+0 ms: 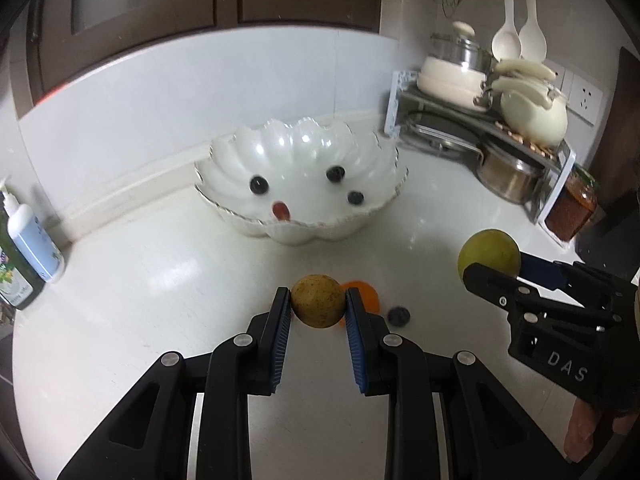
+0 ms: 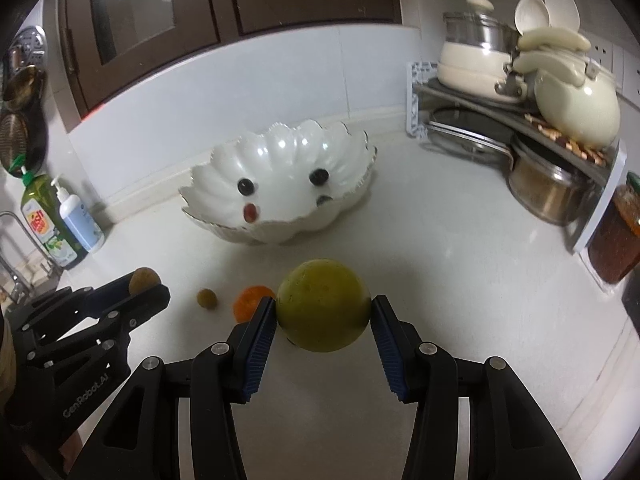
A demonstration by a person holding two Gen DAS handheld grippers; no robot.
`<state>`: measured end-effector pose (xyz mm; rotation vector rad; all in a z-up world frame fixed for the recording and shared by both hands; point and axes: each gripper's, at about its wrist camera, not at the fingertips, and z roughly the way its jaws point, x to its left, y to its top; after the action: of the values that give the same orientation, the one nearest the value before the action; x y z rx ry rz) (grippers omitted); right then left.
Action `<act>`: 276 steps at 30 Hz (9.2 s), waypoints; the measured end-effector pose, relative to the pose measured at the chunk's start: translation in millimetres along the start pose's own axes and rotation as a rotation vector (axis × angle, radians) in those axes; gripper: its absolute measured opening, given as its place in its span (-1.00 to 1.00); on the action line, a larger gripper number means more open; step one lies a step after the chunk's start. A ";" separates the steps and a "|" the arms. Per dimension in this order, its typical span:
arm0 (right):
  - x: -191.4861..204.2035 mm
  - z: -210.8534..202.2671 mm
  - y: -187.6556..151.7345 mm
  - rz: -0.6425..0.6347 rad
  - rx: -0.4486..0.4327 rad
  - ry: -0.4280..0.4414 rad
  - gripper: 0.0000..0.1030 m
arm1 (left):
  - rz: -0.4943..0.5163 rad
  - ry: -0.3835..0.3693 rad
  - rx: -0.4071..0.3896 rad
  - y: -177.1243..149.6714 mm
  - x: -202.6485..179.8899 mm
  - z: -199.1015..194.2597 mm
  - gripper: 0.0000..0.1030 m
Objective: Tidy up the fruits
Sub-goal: 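Lift and carry the yellow-brown fruit and grapefruit over the white bowl, then open both tools to drop the yellow-brown fruit and grapefruit into the bowl, then withdraw both open tools from the bowl back toward the loose fruits, then lower the right tool onto the red oval fruit and close on it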
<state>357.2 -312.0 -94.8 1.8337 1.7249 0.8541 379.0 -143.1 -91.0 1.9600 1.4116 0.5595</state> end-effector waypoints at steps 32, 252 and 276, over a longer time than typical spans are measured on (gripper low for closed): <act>35.4 -25.6 76.6 -0.069 -0.229 0.037 -0.04 | 0.006 0.076 -0.223 77.8 30.5 -40.5 -0.46; 70.1 -69.7 -55.7 -0.057 0.021 -0.066 0.10 | 0.105 -0.005 0.045 -49.7 30.9 -82.0 -0.12; 63.0 -31.1 -106.8 -0.034 0.217 0.013 0.09 | 0.106 0.013 0.200 -92.3 23.2 -55.1 -0.12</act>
<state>261.4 -241.9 -142.3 1.9326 1.9159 0.6893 288.2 -87.8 -119.4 2.2034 1.4248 0.4956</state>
